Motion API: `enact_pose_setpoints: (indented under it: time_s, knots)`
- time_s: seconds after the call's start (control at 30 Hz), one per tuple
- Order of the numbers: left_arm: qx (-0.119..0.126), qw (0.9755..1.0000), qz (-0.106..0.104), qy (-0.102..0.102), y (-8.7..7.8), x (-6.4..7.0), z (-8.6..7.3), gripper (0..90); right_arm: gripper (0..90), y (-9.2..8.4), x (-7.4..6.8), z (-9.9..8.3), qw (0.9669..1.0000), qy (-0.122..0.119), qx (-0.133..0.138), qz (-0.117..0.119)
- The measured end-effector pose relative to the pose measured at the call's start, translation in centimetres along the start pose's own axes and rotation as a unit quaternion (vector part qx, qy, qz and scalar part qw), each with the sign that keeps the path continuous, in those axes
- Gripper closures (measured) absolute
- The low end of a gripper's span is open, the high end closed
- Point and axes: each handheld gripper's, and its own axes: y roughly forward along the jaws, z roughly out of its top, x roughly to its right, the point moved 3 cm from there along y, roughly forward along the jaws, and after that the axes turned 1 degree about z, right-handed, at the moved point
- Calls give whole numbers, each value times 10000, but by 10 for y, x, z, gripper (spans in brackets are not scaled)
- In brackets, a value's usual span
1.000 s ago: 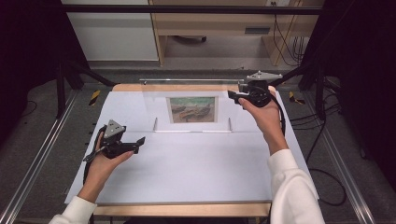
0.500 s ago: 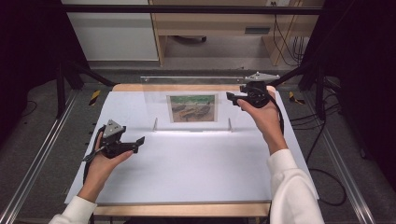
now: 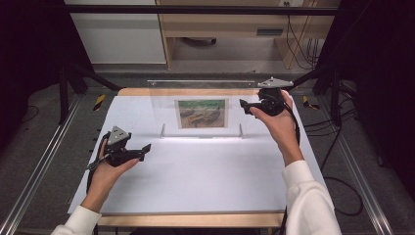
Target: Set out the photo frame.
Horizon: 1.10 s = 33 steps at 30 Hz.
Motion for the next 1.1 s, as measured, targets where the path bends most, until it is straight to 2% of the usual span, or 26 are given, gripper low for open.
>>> enact_pose_setpoints:
  time_s: [0.1,0.27,0.67,1.1]
  knots:
    - [-19,10000,16,7,0,1,-1,109,108,-6,1,-3,9998,-79,29,-174]
    - [-55,10000,48,26,0,1,-2,107,91,-18,4,-9,9992,-12,90,-396]
    - [-92,9999,94,-7,-4,2,-6,96,70,-51,2,-28,9986,159,291,-406]
    - [-115,9998,126,-70,-10,3,-10,53,54,-79,-5,-55,9985,133,292,-447]
